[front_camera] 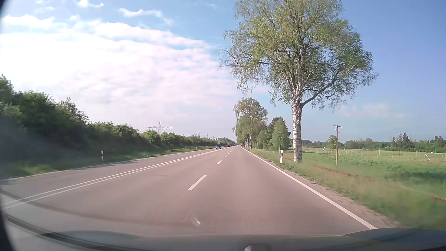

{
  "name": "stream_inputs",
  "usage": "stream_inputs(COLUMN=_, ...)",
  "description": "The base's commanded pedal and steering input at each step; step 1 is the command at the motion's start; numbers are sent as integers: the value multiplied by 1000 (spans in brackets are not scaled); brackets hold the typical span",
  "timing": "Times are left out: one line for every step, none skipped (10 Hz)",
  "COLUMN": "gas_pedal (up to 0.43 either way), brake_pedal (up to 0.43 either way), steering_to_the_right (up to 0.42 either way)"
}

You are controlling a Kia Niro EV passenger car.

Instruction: Follow the waypoints while adhering to traffic rules and regulations

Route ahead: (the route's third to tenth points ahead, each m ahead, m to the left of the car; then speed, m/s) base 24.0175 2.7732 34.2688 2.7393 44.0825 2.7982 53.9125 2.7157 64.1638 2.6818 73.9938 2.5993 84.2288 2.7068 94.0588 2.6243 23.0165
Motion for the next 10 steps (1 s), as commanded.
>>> stream_inputs(gas_pedal=220, brake_pedal=0, steering_to_the_right=2)
stream_inputs(gas_pedal=220, brake_pedal=0, steering_to_the_right=2)
stream_inputs(gas_pedal=220, brake_pedal=0, steering_to_the_right=1)
stream_inputs(gas_pedal=220, brake_pedal=0, steering_to_the_right=1)
stream_inputs(gas_pedal=220, brake_pedal=0, steering_to_the_right=2)
stream_inputs(gas_pedal=220, brake_pedal=0, steering_to_the_right=2)
stream_inputs(gas_pedal=220, brake_pedal=0, steering_to_the_right=1)
stream_inputs(gas_pedal=220, brake_pedal=0, steering_to_the_right=1)
stream_inputs(gas_pedal=220, brake_pedal=0, steering_to_the_right=1)
stream_inputs(gas_pedal=220, brake_pedal=0, steering_to_the_right=2)
